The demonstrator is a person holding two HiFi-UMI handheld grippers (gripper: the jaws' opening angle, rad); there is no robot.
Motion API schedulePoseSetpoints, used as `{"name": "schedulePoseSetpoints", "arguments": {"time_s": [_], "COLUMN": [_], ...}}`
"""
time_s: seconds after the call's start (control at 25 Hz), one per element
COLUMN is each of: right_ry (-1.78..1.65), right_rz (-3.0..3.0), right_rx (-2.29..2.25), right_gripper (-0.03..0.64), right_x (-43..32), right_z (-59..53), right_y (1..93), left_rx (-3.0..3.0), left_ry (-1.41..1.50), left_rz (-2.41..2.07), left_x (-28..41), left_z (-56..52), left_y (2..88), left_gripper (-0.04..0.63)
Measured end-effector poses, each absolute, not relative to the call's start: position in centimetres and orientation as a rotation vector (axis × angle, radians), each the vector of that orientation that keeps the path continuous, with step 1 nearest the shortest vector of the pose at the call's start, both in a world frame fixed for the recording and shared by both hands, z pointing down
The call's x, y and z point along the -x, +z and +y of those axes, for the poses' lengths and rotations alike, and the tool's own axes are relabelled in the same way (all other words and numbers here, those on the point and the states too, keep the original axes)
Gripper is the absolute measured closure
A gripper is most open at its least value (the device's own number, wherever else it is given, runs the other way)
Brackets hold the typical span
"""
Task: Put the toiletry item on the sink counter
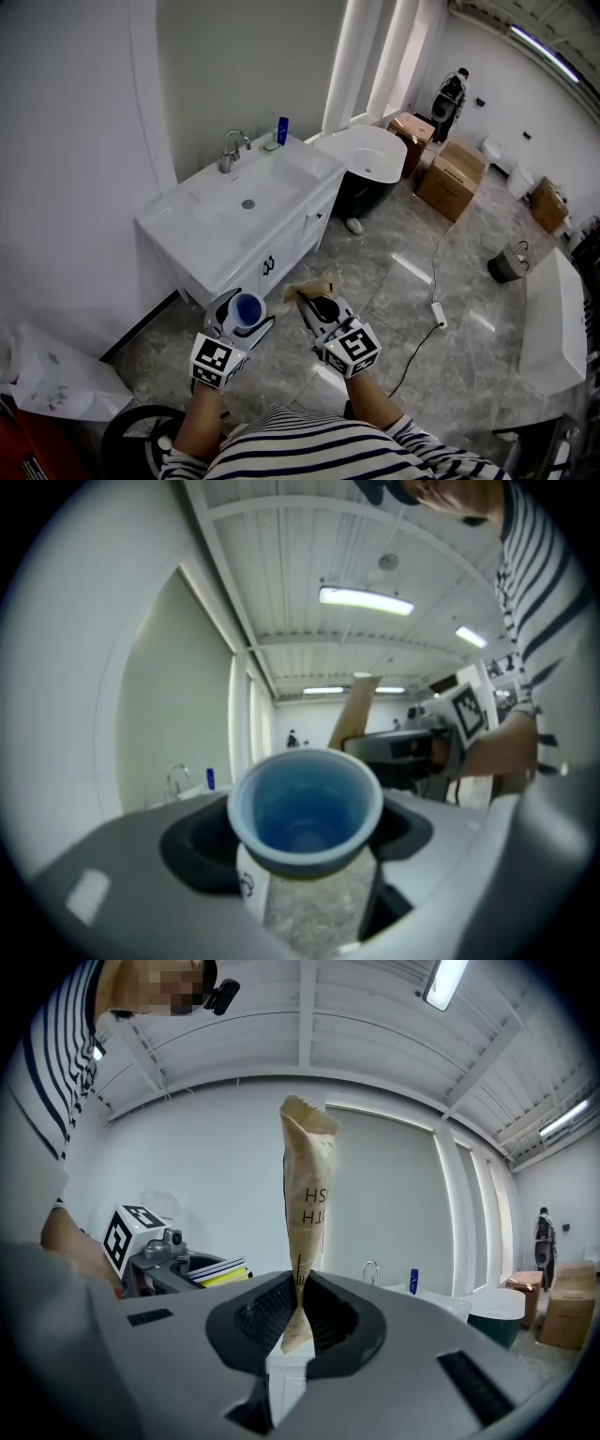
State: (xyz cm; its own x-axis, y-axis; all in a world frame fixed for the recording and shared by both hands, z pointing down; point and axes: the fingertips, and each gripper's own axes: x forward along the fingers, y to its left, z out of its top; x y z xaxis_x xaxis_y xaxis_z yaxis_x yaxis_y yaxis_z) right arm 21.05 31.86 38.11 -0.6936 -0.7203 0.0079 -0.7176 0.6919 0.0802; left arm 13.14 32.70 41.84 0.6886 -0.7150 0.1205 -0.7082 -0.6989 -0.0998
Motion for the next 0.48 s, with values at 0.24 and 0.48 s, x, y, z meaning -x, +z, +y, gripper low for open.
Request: {"name": "schedulePoseSetpoints", "arguments": {"time_s": [0.24,0.48], "right_ry": [-0.102,-0.083], "right_rz": [-2.824,-2.794], "right_rx": [-1.222,-1.217], "right_gripper": [0.589,0.589], "right_x": [-21.0,-21.0], "right_z": [32.1,32.0], "right_y": [38.6,39.4], "left_rx": [2.854,2.890], "left_ry": [-0.218,-0.196], "left_rz": [1.204,1.229], "left_x": [-12.4,-11.7], "left_z": [33.0,32.9], "left_y": [42.1,43.3], "left_gripper": [0.218,0.218]}}
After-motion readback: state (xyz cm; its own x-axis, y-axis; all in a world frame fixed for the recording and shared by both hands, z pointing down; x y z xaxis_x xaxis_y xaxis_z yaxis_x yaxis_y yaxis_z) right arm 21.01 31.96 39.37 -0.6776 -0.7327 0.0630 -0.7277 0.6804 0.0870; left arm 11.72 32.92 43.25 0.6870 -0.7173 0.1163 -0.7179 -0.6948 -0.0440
